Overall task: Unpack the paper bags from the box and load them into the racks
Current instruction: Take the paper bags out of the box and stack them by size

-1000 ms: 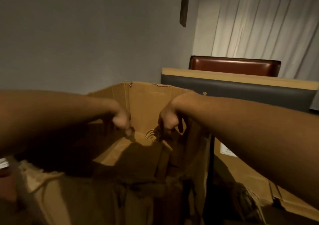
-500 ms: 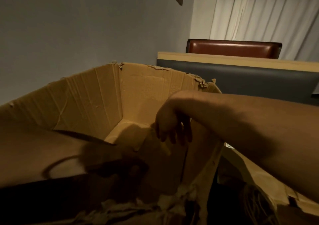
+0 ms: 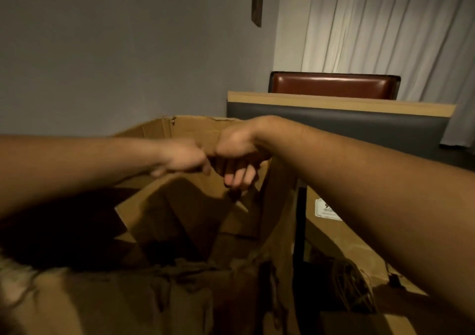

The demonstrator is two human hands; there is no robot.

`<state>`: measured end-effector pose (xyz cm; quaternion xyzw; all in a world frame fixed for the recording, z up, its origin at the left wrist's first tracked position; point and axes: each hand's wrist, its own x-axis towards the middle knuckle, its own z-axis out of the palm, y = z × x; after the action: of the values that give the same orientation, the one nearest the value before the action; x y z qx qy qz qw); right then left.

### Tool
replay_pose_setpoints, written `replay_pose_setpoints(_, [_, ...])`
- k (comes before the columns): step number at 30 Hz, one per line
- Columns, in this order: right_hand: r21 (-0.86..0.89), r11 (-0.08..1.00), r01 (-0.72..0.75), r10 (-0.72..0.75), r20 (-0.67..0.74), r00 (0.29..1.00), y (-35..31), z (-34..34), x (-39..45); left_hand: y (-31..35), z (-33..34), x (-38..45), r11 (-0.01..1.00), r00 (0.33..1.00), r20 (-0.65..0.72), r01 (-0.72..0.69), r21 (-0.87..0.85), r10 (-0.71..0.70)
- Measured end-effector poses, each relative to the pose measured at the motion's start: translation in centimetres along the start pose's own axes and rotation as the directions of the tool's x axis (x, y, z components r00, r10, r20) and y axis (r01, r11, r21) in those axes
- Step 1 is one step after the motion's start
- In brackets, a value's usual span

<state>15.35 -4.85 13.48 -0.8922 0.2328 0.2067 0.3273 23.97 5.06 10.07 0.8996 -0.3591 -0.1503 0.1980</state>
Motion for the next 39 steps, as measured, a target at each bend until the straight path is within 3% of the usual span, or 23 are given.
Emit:
replay_pose_setpoints(2, [0.222, 0.962, 0.156, -0.119, -0.170, 0.978, -0.6, -0.2, -2.6, 2.1, -2.7, -2.4, 0.997, 0.973, -0.219, -0.075, -0.001, 0.073])
replay_pose_setpoints(6, [0.504, 0.729, 0.464, -0.282, -0.396, 0.874, -2.5, 0.3, -8.2, 5.6, -5.5, -8.3, 0.963, 0.828, -0.532, -0.259, -0.082, 0.177])
replay_pose_setpoints(8, [0.530, 0.604, 0.596, -0.282, -0.557, 0.781, -2.7, 0.5, -11.1, 7.4, -5.9, -11.3, 0.910, 0.799, -0.551, -0.382, -0.159, 0.240])
replay_pose_setpoints(10, [0.550, 0.476, 0.687, -0.243, -0.668, 0.703, -1.9, 1.0, -14.2, 8.8, -6.2, -13.8, 0.827, 0.814, -0.511, -0.472, -0.307, 0.275])
replay_pose_setpoints(12, [0.509, 0.432, 0.744, -0.178, -0.761, 0.624, 0.0, 1.4, -16.9, 10.1, -6.0, -16.2, 0.785, 0.824, -0.476, -0.502, -0.362, 0.307])
replay_pose_setpoints(13, [0.486, 0.427, 0.762, -0.164, -0.787, 0.594, 1.4, 1.5, -18.4, 10.8, -5.9, -17.4, 0.794, 0.806, -0.490, -0.519, -0.316, 0.332])
replay_pose_setpoints(16, [0.477, 0.343, 0.810, -0.200, -0.805, 0.559, 5.7, 1.6, -22.0, 12.0, -5.5, -19.4, 0.887, 0.670, -0.672, -0.460, -0.041, 0.316])
replay_pose_setpoints(17, [0.464, 0.331, 0.822, -0.210, -0.813, 0.543, 7.6, 1.9, -23.7, 12.4, -4.7, -20.4, 0.862, 0.719, -0.633, -0.482, -0.155, 0.288])
replay_pose_setpoints(18, [0.450, 0.325, 0.832, -0.206, -0.825, 0.527, 9.2, 2.2, -24.8, 12.6, -3.8, -21.0, 0.777, 0.794, -0.546, -0.514, -0.364, 0.269])
replay_pose_setpoints(19, [0.437, 0.325, 0.839, -0.183, -0.841, 0.509, 11.0, 2.7, -26.2, 13.4, -2.3, -22.0, 0.645, 0.858, -0.408, -0.506, -0.573, 0.311])
replay_pose_setpoints(20, [0.423, 0.334, 0.843, -0.155, -0.857, 0.491, 12.7, 3.4, -27.2, 14.2, -0.2, -22.4, 0.529, 0.881, -0.301, -0.462, -0.712, 0.364])
replay_pose_setpoints(23, [0.374, 0.400, 0.837, -0.011, -0.911, 0.412, 17.5, 6.7, -28.5, 16.9, 6.8, -22.5, 0.363, 0.878, -0.291, -0.431, -0.826, 0.381])
replay_pose_setpoints(25, [0.386, 0.417, 0.823, 0.111, -0.920, 0.375, 20.7, 9.1, -28.0, 17.9, 11.2, -22.4, 0.319, 0.896, -0.298, -0.403, -0.858, 0.330])
replay_pose_setpoints(28, [0.492, 0.349, 0.798, 0.249, -0.869, 0.427, 26.7, 12.0, -27.7, 19.2, 17.8, -22.3, 0.299, 0.924, -0.211, -0.310, -0.903, 0.319])
replay_pose_setpoints(32, [0.676, 0.208, 0.707, 0.292, -0.732, 0.615, 32.5, 14.0, -27.5, 19.6, 23.1, -22.5, 0.167, 0.966, 0.044, 0.001, -0.986, 0.253])
replay_pose_setpoints(36, [0.717, 0.171, 0.676, 0.406, -0.676, 0.615, 37.8, 13.7, -28.8, 18.8, 25.1, -21.3, 0.308, 0.993, -0.024, -0.059, -0.950, 0.117])
replay_pose_setpoints(39, [0.743, 0.160, 0.650, 0.401, -0.651, 0.644, 39.9, 13.6, -29.7, 18.5, 25.6, -20.7, 0.313, 0.995, -0.021, -0.052, -0.948, 0.102])
